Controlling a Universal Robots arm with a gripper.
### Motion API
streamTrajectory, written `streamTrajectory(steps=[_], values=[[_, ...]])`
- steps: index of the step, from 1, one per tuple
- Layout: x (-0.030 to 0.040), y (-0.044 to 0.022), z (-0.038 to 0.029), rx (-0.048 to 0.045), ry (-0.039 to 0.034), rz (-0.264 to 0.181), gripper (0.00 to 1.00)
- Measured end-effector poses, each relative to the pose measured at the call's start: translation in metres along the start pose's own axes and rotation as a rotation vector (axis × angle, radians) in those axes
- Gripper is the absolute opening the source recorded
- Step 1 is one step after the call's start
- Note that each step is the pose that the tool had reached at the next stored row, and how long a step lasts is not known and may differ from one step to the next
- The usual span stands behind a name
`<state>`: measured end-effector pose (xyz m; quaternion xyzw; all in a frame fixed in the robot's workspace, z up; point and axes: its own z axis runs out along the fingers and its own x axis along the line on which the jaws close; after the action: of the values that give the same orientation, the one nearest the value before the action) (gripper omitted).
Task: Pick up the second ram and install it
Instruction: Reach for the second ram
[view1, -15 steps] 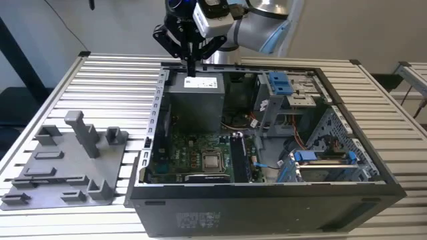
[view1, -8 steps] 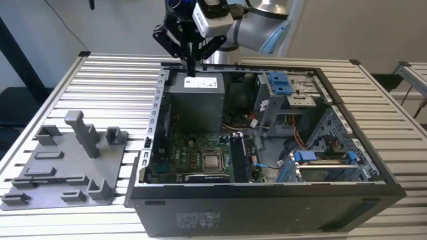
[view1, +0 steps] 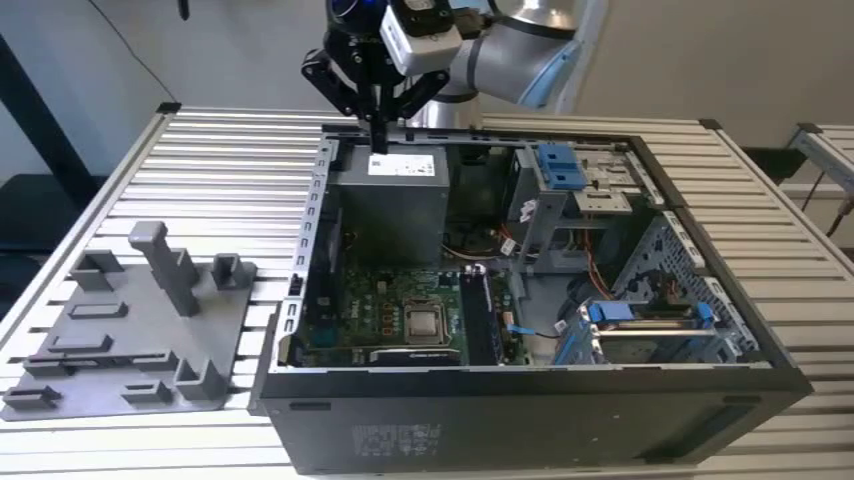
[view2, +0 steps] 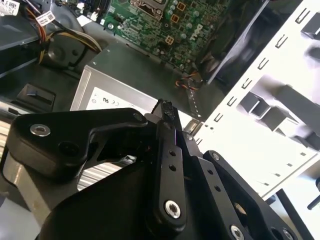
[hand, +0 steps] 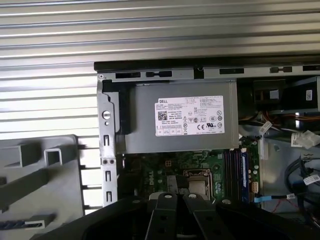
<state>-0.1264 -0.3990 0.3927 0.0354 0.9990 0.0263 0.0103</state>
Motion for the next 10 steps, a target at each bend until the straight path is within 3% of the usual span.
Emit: streamTrajectory(steps=[10], values=[[0.0209,-0.0015,-0.0004,0.0000,0.0000,0.000,0.11]])
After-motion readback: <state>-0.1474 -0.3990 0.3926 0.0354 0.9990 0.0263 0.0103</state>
